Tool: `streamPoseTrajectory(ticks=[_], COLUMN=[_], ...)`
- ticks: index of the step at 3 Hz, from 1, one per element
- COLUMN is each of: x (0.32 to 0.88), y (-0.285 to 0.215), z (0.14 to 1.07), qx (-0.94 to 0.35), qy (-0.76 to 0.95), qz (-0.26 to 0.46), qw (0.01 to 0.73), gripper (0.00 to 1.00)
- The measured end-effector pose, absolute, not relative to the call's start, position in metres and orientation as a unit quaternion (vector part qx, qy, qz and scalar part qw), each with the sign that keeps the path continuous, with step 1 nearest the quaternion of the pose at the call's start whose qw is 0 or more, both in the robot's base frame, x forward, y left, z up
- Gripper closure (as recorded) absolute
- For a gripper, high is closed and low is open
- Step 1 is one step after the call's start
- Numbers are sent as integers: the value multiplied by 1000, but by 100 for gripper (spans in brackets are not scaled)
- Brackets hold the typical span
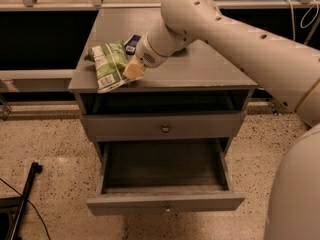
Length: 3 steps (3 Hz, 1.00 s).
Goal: Place green jalapeno chip bag into middle drawer
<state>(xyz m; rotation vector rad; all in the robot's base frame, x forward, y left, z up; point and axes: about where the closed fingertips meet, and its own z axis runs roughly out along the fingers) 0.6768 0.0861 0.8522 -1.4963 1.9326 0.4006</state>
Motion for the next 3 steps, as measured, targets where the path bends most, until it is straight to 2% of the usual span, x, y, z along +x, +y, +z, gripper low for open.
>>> streamPoseTrajectory(ticks=[1, 2, 3], x=[676, 656, 614], y=[89, 84, 34], z=[858, 883, 911], qx=[-571, -578, -606], qy=[721, 686, 651], qz=[168, 180, 146], qw=[355, 403, 434], gripper=[88, 100, 100])
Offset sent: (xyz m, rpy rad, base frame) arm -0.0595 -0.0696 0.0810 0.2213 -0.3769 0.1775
